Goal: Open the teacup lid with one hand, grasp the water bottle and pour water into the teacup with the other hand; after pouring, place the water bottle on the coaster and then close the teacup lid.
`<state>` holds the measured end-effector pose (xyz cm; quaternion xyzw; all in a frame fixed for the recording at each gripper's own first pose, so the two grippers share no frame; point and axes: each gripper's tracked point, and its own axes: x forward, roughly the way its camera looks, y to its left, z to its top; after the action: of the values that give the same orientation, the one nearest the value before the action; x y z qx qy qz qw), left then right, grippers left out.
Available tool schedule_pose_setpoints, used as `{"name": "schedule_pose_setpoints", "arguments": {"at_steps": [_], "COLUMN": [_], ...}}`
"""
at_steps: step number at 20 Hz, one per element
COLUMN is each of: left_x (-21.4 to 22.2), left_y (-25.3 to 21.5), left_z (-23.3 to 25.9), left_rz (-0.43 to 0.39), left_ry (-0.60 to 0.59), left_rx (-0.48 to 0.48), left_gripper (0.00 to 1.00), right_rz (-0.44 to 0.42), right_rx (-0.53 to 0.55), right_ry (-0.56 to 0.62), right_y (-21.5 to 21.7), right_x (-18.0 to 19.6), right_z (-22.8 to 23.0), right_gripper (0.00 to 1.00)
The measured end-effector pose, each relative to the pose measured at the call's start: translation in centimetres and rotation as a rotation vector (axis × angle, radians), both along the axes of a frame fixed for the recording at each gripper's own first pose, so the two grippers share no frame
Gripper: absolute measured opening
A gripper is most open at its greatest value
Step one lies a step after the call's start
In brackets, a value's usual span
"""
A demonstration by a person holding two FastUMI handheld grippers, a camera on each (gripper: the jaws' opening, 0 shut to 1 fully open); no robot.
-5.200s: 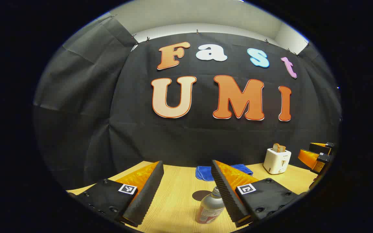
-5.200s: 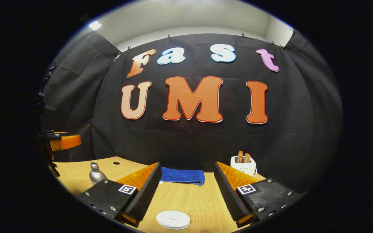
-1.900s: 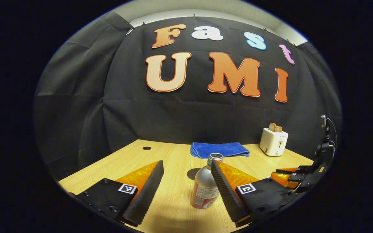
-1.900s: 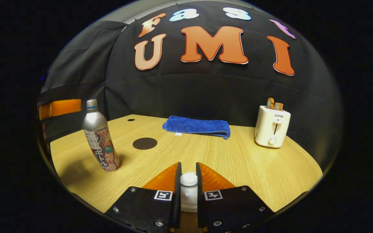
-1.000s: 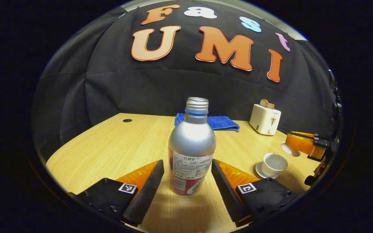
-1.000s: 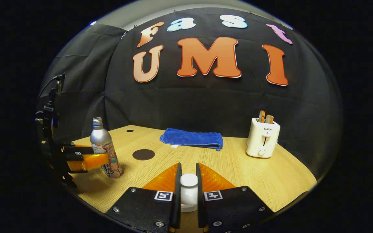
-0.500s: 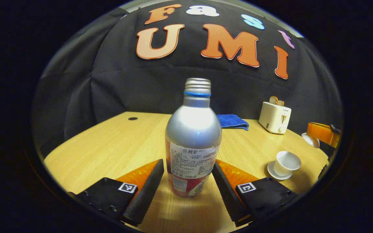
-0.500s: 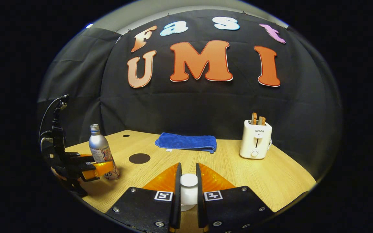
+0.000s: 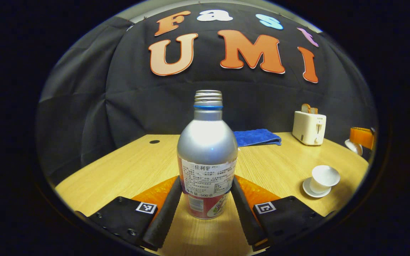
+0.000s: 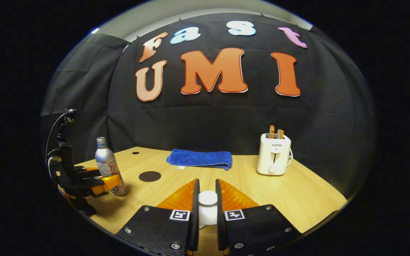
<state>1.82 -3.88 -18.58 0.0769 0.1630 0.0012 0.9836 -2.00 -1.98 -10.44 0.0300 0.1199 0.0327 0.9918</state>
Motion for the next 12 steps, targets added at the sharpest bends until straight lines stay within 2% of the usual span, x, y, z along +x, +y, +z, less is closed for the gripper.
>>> {"name": "schedule_pose_setpoints", "arguments": {"at_steps": [5, 8, 12], "left_x": [0.6, 1.2, 1.2], "left_y": [-0.2, -1.0, -2.3], "left_z": [1.7, 2.0, 3.0], "left_rz": [-0.030, -0.070, -0.114], "left_ry": [-0.038, -0.040, -0.089], "left_rx": [0.193, 0.301, 0.479], "left_gripper": [0.82, 0.85, 0.82], "right_rz": [-0.042, -0.065, -0.093], "right_rx": [0.009, 0.016, 0.015], "right_ry": [-0.024, -0.034, -0.050], "right_y": [-1.9, -3.2, -4.9], "right_x": [-0.3, -0.6, -0.9], "right_z": [0.8, 1.2, 1.6], "right_gripper": [0.21, 0.21, 0.21]}}
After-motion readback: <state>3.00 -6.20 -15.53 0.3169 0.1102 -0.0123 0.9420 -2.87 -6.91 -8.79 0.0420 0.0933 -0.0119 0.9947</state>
